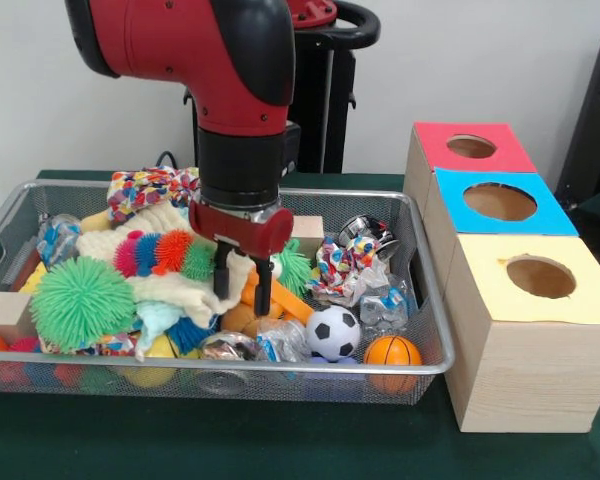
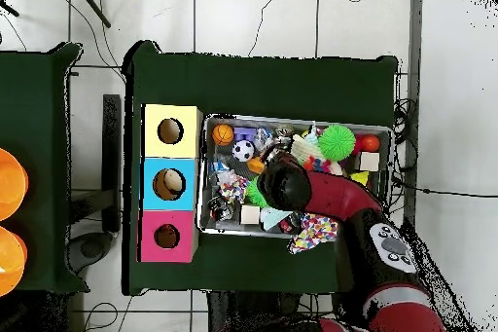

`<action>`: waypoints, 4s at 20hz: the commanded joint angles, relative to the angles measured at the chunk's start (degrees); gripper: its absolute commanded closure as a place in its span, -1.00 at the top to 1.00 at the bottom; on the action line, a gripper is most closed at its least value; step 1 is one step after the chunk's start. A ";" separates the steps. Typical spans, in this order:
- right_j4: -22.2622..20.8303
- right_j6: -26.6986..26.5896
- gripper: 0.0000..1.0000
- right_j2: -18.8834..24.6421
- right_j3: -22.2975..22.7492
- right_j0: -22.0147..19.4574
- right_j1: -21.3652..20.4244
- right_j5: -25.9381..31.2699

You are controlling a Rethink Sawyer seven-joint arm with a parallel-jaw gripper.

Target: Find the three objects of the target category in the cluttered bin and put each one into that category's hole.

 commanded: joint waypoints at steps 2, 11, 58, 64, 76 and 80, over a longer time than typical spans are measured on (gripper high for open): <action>-1.04 3.87 1.00 2.21 -4.28 -0.59 7.65 -4.72; 0.61 6.78 1.00 -0.11 -2.80 2.58 8.11 -7.12; 17.88 21.65 1.00 -15.65 3.95 14.98 -4.49 10.76; 25.85 25.77 1.00 -19.47 10.42 17.73 -4.74 9.51; 31.42 24.95 1.00 -18.03 12.71 18.46 -3.10 7.44; 30.18 20.22 1.00 -14.04 9.29 14.82 -1.11 10.13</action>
